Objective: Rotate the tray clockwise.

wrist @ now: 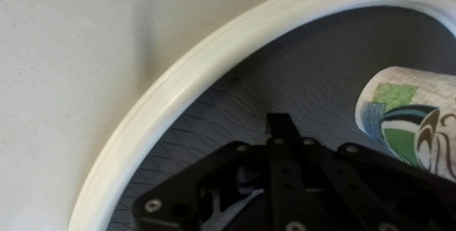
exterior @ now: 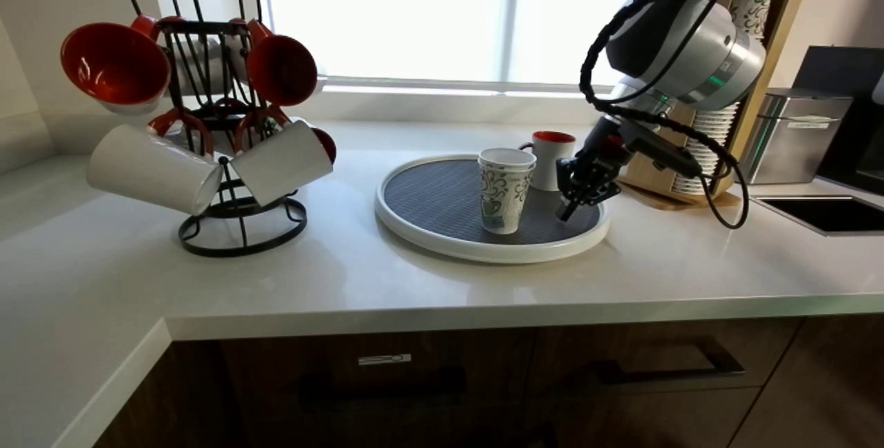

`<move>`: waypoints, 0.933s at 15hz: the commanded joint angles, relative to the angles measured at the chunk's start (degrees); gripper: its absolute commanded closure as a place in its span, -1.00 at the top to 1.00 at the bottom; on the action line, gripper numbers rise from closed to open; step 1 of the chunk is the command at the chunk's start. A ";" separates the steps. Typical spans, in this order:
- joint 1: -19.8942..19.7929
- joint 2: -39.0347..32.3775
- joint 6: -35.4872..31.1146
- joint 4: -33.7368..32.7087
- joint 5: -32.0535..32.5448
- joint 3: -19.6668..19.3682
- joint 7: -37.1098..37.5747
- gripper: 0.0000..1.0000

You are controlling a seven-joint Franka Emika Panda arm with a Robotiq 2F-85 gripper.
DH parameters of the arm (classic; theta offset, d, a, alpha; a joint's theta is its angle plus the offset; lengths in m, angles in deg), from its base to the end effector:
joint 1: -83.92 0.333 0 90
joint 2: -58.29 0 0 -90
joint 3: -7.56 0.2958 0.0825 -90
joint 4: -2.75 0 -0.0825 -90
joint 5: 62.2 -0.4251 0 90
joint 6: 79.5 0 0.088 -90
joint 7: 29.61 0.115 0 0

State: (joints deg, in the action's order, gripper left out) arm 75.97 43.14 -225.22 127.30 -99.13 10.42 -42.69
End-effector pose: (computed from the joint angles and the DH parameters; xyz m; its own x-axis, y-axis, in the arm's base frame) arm 0.5905 -0.0569 0.2201 0.9178 -0.3884 0.0820 -0.3289 -0.8597 -0.3907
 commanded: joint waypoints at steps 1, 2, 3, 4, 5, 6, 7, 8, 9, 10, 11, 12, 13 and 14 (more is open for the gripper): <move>0.16 -0.54 0.35 -0.31 0.90 -0.56 -0.66 -1.00; 0.45 -0.98 -0.22 -0.23 1.75 -0.74 -0.52 -1.00; 0.46 -1.35 -0.52 -0.20 1.87 -0.65 -0.94 -1.00; 0.45 -1.67 -0.86 -0.19 2.06 -0.55 -1.33 -1.00; 0.44 -2.00 -1.54 -0.21 1.96 -0.38 -1.77 -1.00; 0.34 -2.00 -1.40 -0.33 1.59 -0.17 -2.14 -1.00; 0.29 -2.02 -1.13 -0.36 1.33 0.04 -2.61 -1.00; 0.27 -2.00 -0.83 -0.42 1.03 0.29 -3.17 -1.00; 0.32 -1.81 -0.56 -0.31 0.67 0.63 -3.57 -1.00; 0.23 -1.64 0.15 -0.35 0.09 1.09 -4.09 -1.00; 0.39 -1.44 0.40 -0.21 -0.20 1.57 -4.59 -1.00; 0.49 -1.38 0.79 -0.27 -0.39 2.01 -4.91 -1.00; 0.70 -1.32 0.86 -0.19 -0.44 2.50 -5.16 -1.00; 0.94 -1.34 0.83 -0.17 -0.52 3.01 -5.38 -1.00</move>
State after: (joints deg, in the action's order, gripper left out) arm 76.16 42.35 -225.25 127.16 -98.42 12.34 -46.32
